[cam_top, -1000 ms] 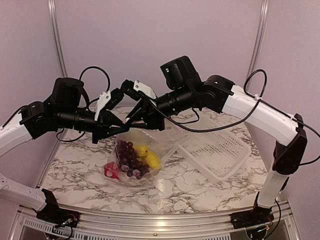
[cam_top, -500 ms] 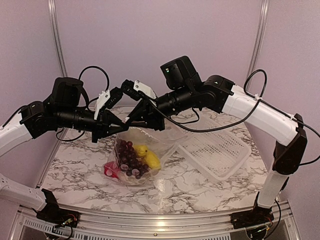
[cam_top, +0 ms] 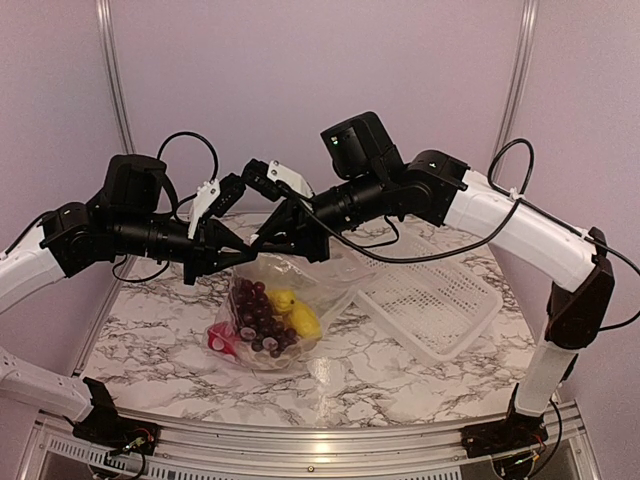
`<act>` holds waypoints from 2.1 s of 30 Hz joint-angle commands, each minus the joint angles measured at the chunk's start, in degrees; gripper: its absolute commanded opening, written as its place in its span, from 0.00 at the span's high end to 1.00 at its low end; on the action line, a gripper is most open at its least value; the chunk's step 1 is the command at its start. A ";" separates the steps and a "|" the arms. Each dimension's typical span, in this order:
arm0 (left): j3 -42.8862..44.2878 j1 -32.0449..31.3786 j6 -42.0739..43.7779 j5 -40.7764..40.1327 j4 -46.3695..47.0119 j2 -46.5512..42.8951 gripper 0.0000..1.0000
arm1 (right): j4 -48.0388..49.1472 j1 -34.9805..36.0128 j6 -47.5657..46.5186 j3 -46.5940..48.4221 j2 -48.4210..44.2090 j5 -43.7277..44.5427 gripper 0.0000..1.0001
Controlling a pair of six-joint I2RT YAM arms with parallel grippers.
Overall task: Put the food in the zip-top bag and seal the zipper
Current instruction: Hold the zipper food storage bag at the center of the board, then zip the zipper on the zipper food storage bag.
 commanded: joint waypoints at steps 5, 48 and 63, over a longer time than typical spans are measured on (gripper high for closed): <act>-1.16 0.40 -1.32 -0.61 5.64 -0.90 0.83 | -1.57 0.27 0.26 3.06 -1.53 1.04 1.00; -7.69 11.70 1.05 -5.92 7.65 -9.46 1.00 | -7.24 -14.84 -1.18 -16.75 -18.05 16.38 1.00; -10.36 13.12 -0.34 -5.12 9.45 -9.66 1.00 | -7.36 -15.63 -2.14 -22.06 -21.82 18.97 1.00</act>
